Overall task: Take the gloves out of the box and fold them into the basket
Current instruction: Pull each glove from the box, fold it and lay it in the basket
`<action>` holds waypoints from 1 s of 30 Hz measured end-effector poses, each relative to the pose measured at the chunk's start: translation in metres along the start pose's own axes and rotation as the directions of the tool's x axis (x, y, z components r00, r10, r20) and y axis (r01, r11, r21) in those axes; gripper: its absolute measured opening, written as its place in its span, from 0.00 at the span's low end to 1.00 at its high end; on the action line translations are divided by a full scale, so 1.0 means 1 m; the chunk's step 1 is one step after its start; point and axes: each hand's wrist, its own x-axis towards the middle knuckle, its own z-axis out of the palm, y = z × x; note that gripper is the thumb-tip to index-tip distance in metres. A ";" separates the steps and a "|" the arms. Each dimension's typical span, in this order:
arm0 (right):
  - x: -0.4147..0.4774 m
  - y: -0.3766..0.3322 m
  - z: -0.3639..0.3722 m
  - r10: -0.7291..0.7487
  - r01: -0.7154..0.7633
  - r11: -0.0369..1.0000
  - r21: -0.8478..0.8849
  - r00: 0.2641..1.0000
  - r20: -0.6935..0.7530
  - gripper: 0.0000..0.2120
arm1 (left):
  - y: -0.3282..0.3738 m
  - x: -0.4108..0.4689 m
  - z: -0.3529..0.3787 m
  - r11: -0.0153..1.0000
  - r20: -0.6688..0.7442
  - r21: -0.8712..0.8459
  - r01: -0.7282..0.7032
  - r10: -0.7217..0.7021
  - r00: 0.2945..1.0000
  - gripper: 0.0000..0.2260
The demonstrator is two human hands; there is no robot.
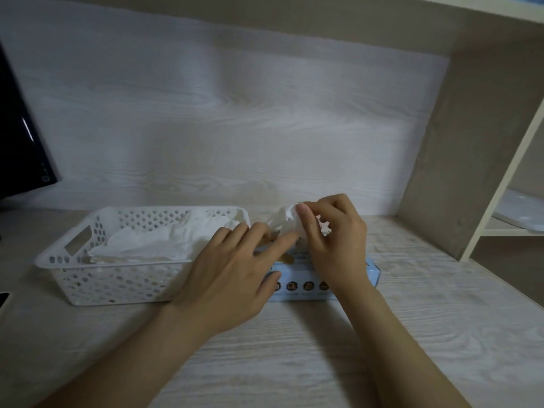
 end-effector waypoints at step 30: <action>0.002 -0.031 -0.012 0.183 -0.441 0.738 0.510 0.859 0.478 0.10 | -0.010 -0.002 -0.002 0.907 -0.314 -0.382 0.176 -0.307 0.899 0.07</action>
